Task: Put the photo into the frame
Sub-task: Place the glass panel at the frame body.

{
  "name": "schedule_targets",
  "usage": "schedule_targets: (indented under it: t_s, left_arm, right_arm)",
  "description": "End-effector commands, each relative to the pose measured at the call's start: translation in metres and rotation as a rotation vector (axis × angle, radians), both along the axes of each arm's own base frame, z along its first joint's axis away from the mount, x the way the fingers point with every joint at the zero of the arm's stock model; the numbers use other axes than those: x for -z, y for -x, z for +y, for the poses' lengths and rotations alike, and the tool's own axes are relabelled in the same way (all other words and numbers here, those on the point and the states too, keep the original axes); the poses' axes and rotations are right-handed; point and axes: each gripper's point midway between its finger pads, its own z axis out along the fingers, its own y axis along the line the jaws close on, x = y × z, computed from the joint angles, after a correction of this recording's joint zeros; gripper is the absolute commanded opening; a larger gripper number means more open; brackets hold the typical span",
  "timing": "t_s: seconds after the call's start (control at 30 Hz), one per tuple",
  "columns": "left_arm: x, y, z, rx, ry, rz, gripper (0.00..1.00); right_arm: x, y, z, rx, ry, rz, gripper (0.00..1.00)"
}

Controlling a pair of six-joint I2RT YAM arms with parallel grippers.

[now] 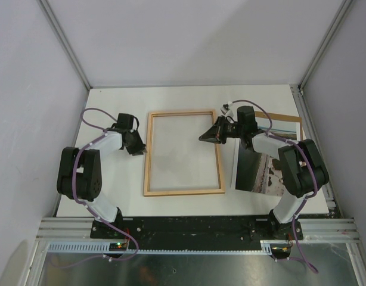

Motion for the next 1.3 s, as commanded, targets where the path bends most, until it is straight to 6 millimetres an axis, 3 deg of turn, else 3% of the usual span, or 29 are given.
schedule_targets:
  t_s: [0.0,0.67,1.27]
  left_arm:
    - [0.031,0.024,0.010,-0.003,-0.069,0.119,0.25]
    - [0.032,0.024,0.010,0.003,-0.069,0.122,0.25]
    - [0.032,0.025,0.009,0.009,-0.064,0.124,0.25]
  right_arm:
    - [-0.012,0.002,0.007,-0.029,-0.033,-0.050,0.00]
    - [-0.030,0.000,0.000,-0.027,-0.081,-0.067,0.00]
    - [-0.019,0.000,0.002,-0.021,-0.044,-0.069,0.00]
